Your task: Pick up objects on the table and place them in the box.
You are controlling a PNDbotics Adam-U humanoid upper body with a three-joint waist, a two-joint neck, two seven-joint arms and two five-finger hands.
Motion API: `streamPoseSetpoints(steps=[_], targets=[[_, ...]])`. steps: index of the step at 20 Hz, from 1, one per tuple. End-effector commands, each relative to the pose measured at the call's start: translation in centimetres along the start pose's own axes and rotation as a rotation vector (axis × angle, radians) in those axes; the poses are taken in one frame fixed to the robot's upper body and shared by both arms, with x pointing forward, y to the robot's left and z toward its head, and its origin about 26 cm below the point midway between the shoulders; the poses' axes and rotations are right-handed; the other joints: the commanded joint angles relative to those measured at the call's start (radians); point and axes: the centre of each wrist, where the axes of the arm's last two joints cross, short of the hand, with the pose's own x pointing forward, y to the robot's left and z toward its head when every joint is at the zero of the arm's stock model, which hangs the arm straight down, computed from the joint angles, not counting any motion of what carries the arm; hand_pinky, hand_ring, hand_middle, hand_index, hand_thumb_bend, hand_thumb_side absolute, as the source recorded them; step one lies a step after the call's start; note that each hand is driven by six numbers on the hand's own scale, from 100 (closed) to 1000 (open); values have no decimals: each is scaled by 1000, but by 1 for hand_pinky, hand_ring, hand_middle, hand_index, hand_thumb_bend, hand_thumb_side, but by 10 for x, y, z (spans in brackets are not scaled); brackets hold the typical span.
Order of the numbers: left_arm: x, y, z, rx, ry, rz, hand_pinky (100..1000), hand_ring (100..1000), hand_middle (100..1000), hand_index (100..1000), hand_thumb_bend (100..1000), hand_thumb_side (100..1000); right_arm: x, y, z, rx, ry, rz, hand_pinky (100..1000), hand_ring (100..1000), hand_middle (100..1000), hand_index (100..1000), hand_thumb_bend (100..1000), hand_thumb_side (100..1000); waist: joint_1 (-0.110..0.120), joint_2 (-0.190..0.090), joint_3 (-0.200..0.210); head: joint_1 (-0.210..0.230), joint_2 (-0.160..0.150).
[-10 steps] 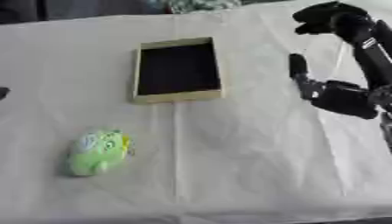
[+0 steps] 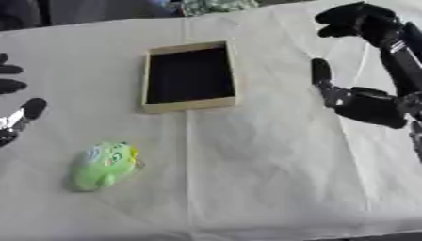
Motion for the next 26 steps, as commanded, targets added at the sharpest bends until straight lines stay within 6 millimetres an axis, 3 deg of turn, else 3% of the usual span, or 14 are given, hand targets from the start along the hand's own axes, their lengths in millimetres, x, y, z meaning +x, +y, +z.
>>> streamPoseSetpoints(steps=[1, 4, 8, 26], targets=[[12, 13, -8, -132, -55, -169, 803, 728, 768, 942, 718, 535, 3, -9, -2, 2, -15, 33, 795, 750, 784, 842, 100, 110, -3, -17, -1, 1, 5], [23, 37, -23, -345, -90, -427, 804, 735, 772, 945, 724, 528, 2, -8, -1, 2, -10, 33, 795, 750, 784, 842, 100, 111, -6, -21, 2, -1, 5], [34, 45, -34, -509, -101, -564, 798, 735, 768, 942, 708, 519, 2, -8, -1, 7, -9, 32, 795, 750, 784, 842, 100, 114, -2, -25, 2, 1, 5], [55, 19, -42, -968, -59, -691, 787, 737, 764, 930, 595, 498, 2, -5, -2, 29, -18, 23, 794, 750, 784, 842, 100, 119, 7, -26, -16, 17, 5]])
